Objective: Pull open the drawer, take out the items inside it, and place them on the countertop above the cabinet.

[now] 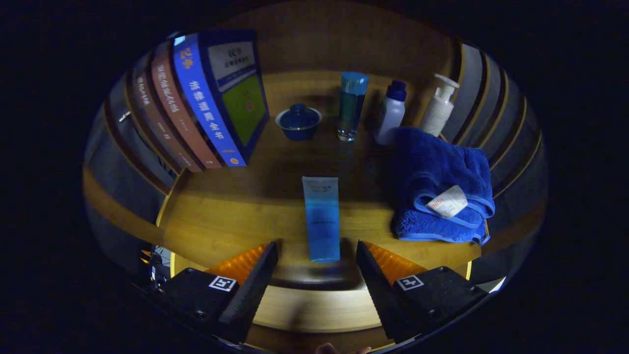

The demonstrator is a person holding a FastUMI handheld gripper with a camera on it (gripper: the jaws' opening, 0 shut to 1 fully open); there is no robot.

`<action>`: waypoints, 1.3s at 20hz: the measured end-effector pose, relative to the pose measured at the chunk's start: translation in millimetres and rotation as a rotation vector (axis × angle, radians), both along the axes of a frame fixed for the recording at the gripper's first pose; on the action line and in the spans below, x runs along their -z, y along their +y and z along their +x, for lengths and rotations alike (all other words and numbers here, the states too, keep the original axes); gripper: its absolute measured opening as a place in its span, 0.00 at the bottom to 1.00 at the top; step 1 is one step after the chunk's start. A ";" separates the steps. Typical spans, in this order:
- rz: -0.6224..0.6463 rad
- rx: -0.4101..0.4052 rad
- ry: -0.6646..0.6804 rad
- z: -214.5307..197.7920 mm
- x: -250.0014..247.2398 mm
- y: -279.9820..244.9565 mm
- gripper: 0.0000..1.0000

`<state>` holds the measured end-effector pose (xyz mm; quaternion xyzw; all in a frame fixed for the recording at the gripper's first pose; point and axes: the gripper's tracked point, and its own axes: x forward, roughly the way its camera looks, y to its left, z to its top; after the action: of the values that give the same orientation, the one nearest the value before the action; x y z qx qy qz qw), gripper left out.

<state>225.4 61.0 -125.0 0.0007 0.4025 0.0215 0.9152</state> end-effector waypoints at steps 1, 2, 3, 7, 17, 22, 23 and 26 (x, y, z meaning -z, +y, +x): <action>-0.008 0.004 -0.044 -5.9 -5.1 -2.1 1.00; -0.021 0.006 -0.087 -14.2 -12.2 -2.8 1.00; -0.037 0.011 -0.133 -23.1 -20.4 -4.0 1.00; -0.024 0.027 -0.318 -61.8 -52.8 0.1 1.00; 0.002 0.051 -0.638 -162.9 -77.2 9.8 1.00; -0.013 0.062 -0.726 -204.3 -56.5 -0.2 1.00; -0.015 0.061 -0.736 -211.3 -48.1 -2.2 1.00; 0.010 0.047 -0.738 -234.4 -17.8 -0.5 0.99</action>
<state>-8.9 60.5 -107.2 0.0068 0.0453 0.0015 0.9990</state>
